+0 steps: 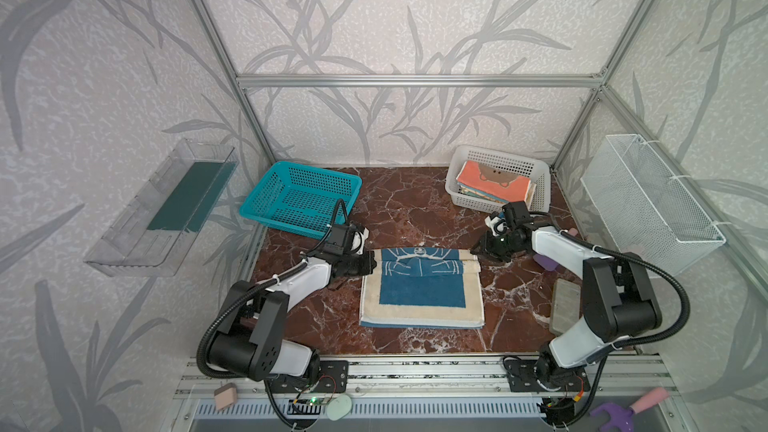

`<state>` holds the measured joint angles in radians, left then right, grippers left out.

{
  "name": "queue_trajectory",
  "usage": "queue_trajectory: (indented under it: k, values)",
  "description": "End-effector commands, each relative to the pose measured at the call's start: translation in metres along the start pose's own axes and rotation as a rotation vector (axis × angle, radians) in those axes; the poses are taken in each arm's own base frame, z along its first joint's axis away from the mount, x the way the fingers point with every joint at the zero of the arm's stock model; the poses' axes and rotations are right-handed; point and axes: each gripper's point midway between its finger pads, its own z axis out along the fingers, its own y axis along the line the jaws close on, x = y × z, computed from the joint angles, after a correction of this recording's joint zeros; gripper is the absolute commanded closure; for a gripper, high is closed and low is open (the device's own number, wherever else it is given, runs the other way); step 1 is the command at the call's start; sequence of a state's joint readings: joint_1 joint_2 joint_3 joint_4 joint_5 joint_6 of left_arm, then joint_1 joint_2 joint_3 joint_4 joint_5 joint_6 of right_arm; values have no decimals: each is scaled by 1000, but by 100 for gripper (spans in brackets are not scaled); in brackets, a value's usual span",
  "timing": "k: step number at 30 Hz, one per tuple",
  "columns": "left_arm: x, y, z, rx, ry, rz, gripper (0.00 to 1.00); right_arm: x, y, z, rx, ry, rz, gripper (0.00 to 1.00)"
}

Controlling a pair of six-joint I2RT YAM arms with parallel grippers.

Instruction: Fold and stack the towels

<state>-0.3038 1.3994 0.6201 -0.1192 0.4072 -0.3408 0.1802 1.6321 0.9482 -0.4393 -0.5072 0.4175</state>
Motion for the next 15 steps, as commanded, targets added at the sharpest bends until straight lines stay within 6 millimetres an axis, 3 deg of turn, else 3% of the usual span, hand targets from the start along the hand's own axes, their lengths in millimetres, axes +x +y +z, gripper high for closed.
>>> queue_trajectory:
  k: [1,4,7,11,15]
  values:
    - [5,8,-11,-86,-53,72,92,35,10,-10,6,65,-62,77]
    - [6,9,-28,-118,-111,67,75,73,1,-19,26,98,-54,79]
    - [7,10,-48,-144,-157,24,59,99,-13,-33,68,83,-38,73]
    - [10,13,-67,-159,-203,-45,50,103,-18,-49,93,-5,-25,63]
    - [19,14,-67,-125,-157,-163,49,86,-12,-56,96,-65,-33,54]
